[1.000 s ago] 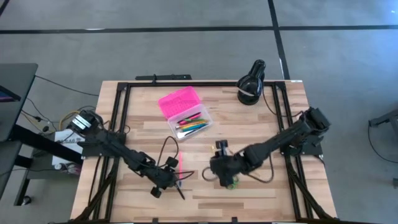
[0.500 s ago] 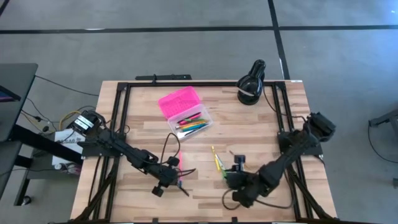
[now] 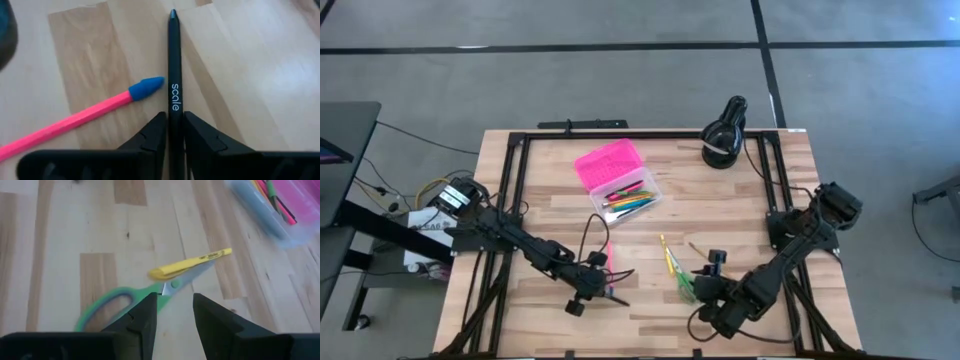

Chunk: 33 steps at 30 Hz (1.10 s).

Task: Pick & place school supplies into a supply box
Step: Put the black pen into the black supply box

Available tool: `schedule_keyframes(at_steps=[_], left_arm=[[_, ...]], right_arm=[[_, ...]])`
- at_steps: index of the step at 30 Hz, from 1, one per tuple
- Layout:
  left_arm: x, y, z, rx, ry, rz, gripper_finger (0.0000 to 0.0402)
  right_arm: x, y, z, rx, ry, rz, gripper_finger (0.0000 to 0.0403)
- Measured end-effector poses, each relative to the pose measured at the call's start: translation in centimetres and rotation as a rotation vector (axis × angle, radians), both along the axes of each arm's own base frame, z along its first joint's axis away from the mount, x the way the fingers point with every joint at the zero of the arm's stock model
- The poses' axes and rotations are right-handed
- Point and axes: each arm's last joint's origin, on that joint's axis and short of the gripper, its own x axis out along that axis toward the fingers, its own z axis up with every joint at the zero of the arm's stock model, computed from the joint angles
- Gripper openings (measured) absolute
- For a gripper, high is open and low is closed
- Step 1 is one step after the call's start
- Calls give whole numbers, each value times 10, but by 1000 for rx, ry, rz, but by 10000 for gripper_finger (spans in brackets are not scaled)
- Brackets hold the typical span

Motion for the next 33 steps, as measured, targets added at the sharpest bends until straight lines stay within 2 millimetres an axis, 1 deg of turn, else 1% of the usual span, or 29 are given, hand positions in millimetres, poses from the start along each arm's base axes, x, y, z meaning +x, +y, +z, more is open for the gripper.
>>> schedule_keyframes(at_steps=[4,9,12,23,27,33], left_arm=[[-1,-2,0,-9,5,-15,84],[-5,-8,0,0,3,-33,89],[-7,-9,-1,28,3,-30,80],[-10,-9,-3,60,17,-19,28],[-9,-9,-2,68,14,-14,27],[-2,-17,9,124,12,-62,28]], right_arm=[[2,-3,0,1,-1,-11,121],[6,-7,0,2,-1,-28,121],[8,-9,0,2,-2,-37,121],[8,-9,0,-1,0,-33,121],[8,-9,0,-1,0,-33,121],[8,-9,0,-1,1,-32,121]])
